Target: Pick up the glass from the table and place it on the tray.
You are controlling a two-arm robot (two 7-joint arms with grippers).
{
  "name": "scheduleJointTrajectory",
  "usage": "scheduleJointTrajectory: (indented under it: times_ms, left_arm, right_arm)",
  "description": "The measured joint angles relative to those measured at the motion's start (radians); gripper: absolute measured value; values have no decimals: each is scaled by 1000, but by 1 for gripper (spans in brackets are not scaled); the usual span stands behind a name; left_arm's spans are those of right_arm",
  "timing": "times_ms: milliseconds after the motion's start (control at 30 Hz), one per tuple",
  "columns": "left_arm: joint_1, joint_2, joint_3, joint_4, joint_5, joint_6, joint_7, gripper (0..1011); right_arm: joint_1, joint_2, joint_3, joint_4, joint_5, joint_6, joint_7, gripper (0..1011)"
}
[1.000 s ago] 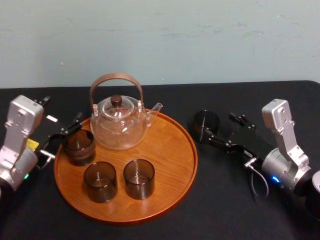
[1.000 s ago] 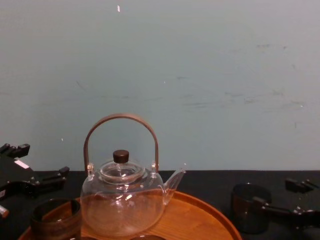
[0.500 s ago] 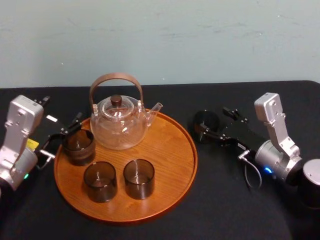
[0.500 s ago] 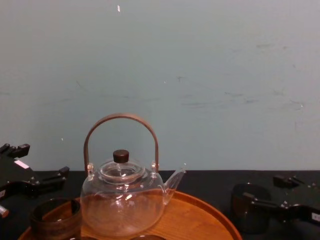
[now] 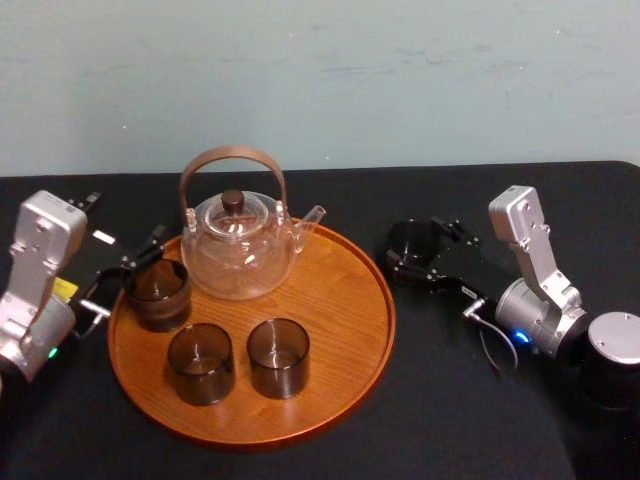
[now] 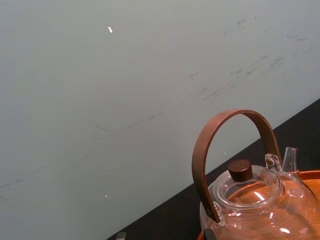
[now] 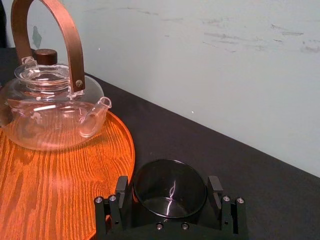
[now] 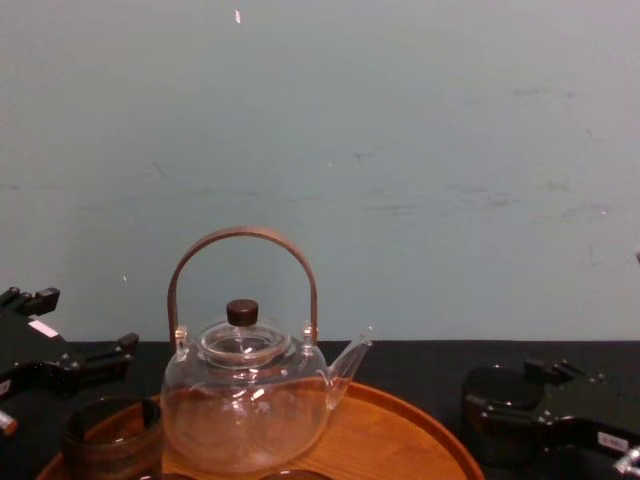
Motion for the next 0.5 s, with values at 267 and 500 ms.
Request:
scheduleJointTrajectory:
  times_ms: [267, 500]
  left_arm:
    - [0, 0, 0, 0, 0, 0, 0, 1001]
    - [0, 0, 0, 0, 0, 0, 0, 1002]
  right_arm:
    - [-3, 2, 2, -5, 1, 1, -1, 1002]
    - [-6, 3, 3, -9, 1, 3, -2, 1003]
